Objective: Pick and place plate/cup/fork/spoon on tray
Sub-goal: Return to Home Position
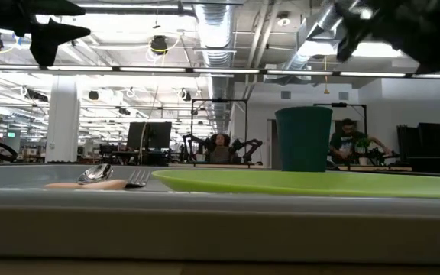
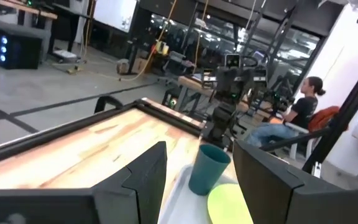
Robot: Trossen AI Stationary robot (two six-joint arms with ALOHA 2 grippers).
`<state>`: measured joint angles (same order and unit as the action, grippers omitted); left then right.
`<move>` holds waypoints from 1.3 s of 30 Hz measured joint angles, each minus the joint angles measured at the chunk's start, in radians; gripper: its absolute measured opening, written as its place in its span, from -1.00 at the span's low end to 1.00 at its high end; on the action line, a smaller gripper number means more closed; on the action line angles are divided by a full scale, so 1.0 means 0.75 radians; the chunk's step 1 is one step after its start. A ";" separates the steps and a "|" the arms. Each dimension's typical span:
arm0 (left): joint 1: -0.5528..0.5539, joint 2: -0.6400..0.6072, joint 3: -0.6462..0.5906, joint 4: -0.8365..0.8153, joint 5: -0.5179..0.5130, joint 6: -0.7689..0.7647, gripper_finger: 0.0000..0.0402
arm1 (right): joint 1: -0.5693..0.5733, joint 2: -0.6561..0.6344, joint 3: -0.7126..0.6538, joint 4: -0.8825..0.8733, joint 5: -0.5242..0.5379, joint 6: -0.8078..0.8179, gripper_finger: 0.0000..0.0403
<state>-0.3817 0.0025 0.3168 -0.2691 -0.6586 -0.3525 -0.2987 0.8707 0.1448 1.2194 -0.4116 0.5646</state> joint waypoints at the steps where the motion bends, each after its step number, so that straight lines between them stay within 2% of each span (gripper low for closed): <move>1: 0.000 -0.001 0.001 0.004 0.000 0.002 -0.14 | -0.027 -0.035 0.005 0.032 -0.062 0.058 -0.22; 3: 0.000 0.000 0.007 0.004 0.000 0.013 -0.14 | -0.072 -0.126 0.041 0.048 -0.165 0.150 -0.22; 6: 0.000 0.001 0.012 0.042 0.005 0.049 -0.14 | -0.105 -0.269 0.128 -0.098 -0.177 0.164 -0.22; 8: 0.000 0.001 0.012 0.066 0.008 0.068 -0.14 | -0.116 -0.373 0.196 -0.351 -0.115 0.103 -0.22; 10: 0.000 0.001 0.013 0.083 0.009 0.071 -0.14 | -0.111 -0.479 0.252 -0.634 0.005 0.043 -0.22; 12: 0.000 0.001 0.013 0.079 0.031 0.067 -0.14 | -0.064 -0.573 0.276 -0.791 0.113 -0.016 -0.22; 16: 0.000 0.001 0.013 0.078 0.100 0.060 -0.14 | 0.150 -0.651 0.235 -0.777 0.199 -0.199 -0.22; 23: 0.000 0.001 0.013 0.078 0.094 0.070 -0.14 | 0.641 -0.620 0.085 -0.781 0.792 -0.475 -0.22; 25: 0.000 0.001 0.013 0.071 0.093 0.070 -0.14 | 0.725 -0.619 0.075 -0.782 0.871 -0.526 -0.22; 27: 0.000 0.001 0.010 0.058 0.087 0.071 -0.14 | 0.780 -0.622 0.075 -0.769 0.844 -0.587 -0.22; 31: 0.000 0.002 -0.028 0.052 0.058 0.066 -0.14 | 0.787 -0.693 0.074 -0.803 0.566 -0.598 -0.22; 33: 0.000 0.002 -0.036 0.052 0.057 0.059 -0.14 | 0.747 -0.771 0.076 -0.842 0.492 -0.536 -0.22; 39: 0.000 0.002 -0.036 0.087 0.056 0.080 -0.14 | 0.635 -0.989 0.075 -1.107 0.442 -0.479 -0.22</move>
<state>-0.3817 0.0040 0.2897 -0.2041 -0.6164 -0.2925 0.1775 0.1287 0.2008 0.3893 -0.0799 0.2052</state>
